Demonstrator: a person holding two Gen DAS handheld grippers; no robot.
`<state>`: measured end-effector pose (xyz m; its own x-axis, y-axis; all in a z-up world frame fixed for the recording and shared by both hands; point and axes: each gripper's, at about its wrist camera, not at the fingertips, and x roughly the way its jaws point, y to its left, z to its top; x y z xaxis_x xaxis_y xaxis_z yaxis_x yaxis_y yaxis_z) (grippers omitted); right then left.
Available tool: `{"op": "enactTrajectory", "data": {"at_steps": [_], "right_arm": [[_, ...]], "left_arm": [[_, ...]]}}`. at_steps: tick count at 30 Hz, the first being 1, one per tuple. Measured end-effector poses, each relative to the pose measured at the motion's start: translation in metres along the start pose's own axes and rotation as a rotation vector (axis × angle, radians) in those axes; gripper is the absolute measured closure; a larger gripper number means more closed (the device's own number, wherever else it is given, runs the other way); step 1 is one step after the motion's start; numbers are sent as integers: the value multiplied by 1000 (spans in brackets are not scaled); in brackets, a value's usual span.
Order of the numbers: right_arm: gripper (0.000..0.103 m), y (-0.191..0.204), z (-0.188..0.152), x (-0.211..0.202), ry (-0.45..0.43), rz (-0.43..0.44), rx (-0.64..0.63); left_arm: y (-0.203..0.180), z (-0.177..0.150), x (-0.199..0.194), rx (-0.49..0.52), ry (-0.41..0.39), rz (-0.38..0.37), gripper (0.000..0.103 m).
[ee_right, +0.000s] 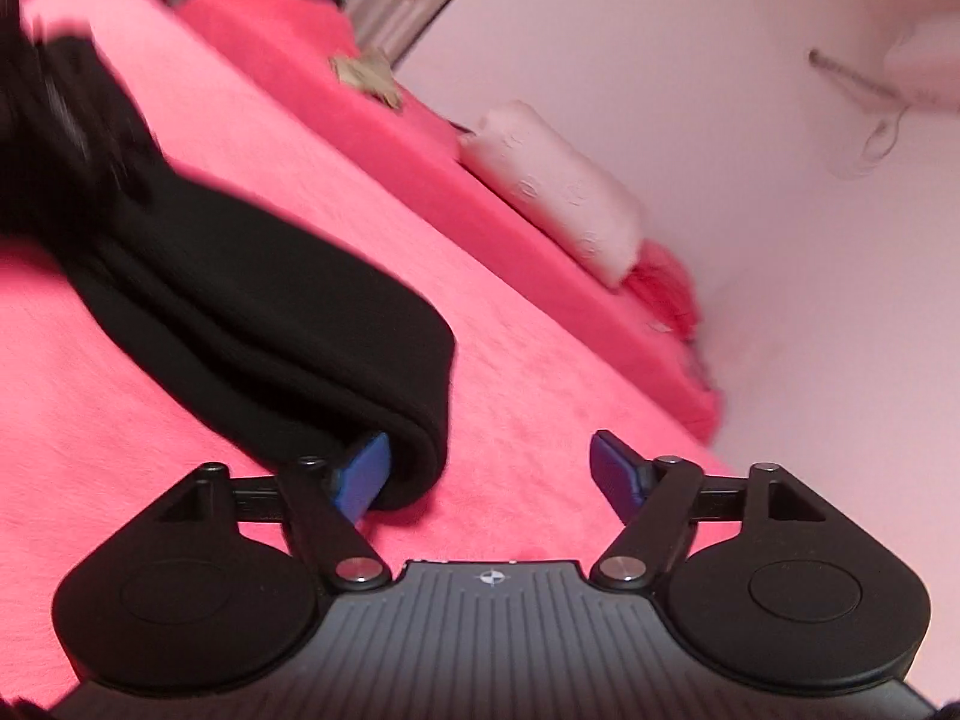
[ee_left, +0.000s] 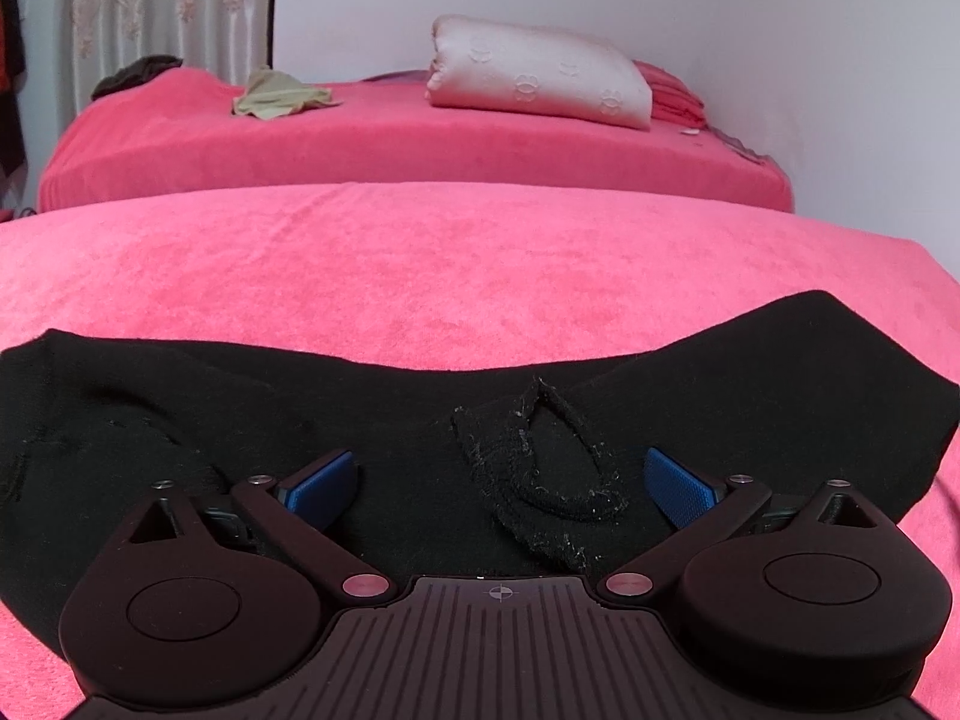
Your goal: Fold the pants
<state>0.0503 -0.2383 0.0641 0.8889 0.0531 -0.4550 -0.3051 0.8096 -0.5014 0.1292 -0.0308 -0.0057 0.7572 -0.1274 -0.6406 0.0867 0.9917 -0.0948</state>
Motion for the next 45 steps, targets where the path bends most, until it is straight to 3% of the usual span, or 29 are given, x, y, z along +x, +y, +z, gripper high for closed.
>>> {"op": "enactTrajectory", "data": {"at_steps": [4,7,10,12,13,18,22,26,30,35,37,40,45], "right_arm": [[22,-24,24,-11,-43,157,217],[22,-32,37,7,-52,218,337],[24,-28,37,34,28,276,429],[25,-23,29,63,170,291,466],[25,-19,25,72,222,267,466],[25,-18,40,51,147,233,465],[25,-6,52,56,96,209,390],[23,12,47,88,185,260,328],[21,15,53,84,170,239,282],[21,14,80,73,86,246,186],[20,18,96,70,40,298,162],[20,28,125,74,-3,458,157],[20,84,180,102,-13,719,112]], "left_arm": [[0,-3,-9,5,1,13,0],[0,-4,-16,20,4,33,0],[1,-3,-19,16,15,39,0],[3,-3,-19,9,26,37,0],[3,-3,-19,3,33,36,0],[5,-1,-22,-5,49,40,0],[5,-1,-31,-6,46,47,0],[10,-1,-45,8,49,48,0],[25,-7,-73,16,20,49,0],[70,-23,-98,-105,1,83,0],[92,-30,-100,-170,14,125,0],[124,-37,-97,-274,33,174,0],[154,-43,-93,-355,33,148,0]]}}
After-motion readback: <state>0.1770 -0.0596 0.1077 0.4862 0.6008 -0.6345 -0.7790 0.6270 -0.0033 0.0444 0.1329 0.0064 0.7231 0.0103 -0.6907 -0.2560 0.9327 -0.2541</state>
